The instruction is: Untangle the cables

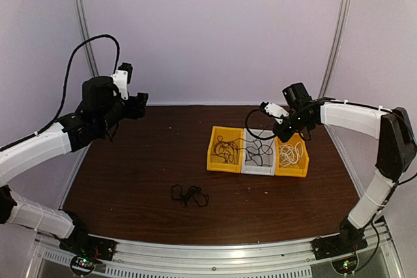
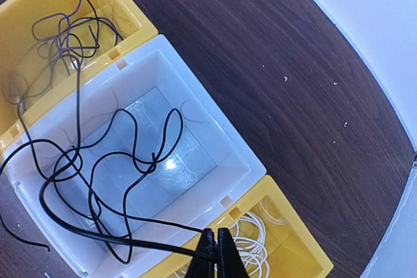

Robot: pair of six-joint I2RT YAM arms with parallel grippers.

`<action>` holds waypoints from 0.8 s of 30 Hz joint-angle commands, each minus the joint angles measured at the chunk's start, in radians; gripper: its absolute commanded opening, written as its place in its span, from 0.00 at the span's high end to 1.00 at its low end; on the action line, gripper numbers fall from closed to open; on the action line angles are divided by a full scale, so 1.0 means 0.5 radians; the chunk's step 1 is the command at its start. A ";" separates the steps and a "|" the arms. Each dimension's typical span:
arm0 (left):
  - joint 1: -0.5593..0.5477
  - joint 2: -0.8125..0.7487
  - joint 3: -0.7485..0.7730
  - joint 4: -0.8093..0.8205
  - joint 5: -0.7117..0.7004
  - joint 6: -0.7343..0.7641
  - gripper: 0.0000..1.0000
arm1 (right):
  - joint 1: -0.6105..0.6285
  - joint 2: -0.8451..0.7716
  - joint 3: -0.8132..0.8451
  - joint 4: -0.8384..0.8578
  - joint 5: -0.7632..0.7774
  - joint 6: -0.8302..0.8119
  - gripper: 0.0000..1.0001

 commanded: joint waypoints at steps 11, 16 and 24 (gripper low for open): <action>0.006 -0.008 -0.007 0.095 -0.021 0.009 0.26 | -0.094 -0.317 -0.106 0.070 0.303 -0.036 1.00; 0.006 -0.006 0.008 0.082 0.003 0.005 0.26 | -0.094 -0.301 -0.092 0.034 0.364 -0.067 1.00; 0.006 -0.011 0.016 0.075 0.022 0.010 0.26 | -0.058 -0.183 0.050 -0.101 0.169 -0.073 1.00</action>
